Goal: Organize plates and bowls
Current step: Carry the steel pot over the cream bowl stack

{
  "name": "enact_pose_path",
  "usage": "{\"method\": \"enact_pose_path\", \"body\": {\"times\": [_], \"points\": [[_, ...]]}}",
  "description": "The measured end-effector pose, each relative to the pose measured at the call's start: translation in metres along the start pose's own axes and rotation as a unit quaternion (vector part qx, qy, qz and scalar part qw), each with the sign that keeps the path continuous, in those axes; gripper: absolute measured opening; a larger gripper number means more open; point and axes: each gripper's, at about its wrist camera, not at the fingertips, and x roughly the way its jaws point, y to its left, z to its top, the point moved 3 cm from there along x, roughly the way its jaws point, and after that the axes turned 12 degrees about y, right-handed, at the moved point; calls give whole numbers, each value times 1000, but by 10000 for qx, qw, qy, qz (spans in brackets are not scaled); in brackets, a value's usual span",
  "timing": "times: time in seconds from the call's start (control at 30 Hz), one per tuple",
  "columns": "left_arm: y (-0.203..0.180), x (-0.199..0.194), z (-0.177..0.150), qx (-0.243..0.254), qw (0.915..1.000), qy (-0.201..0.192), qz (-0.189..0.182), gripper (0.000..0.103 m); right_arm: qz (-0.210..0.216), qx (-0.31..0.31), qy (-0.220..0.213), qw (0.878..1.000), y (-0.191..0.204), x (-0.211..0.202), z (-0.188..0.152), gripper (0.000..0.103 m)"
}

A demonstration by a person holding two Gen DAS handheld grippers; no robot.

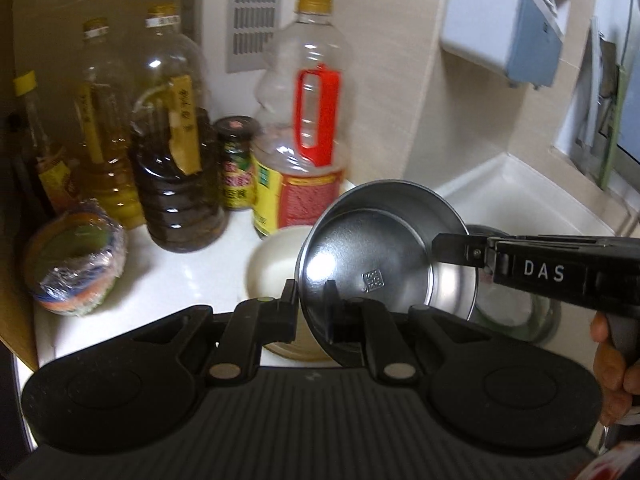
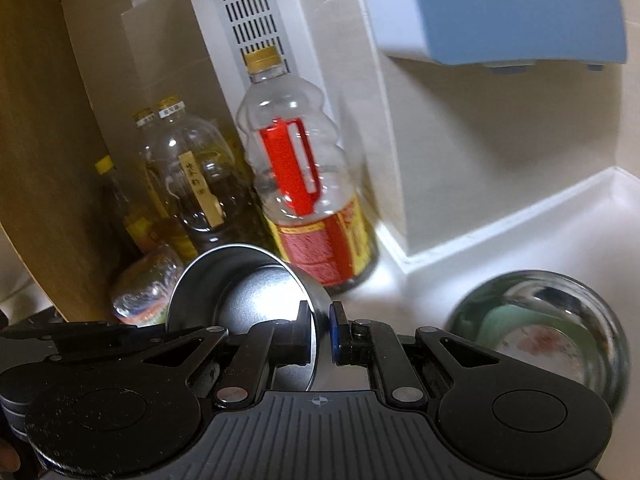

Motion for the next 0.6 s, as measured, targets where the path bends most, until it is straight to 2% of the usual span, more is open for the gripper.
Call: {"method": "enact_pose_path", "body": {"times": [0.23,0.6], "points": [[20,11,11,-146,9998,52,119,11,166,39,171,9997,2,28,18,9],[34,31,17,-243,9991,344,29,11,254,340,705,9966,-11,63,24,9]]}}
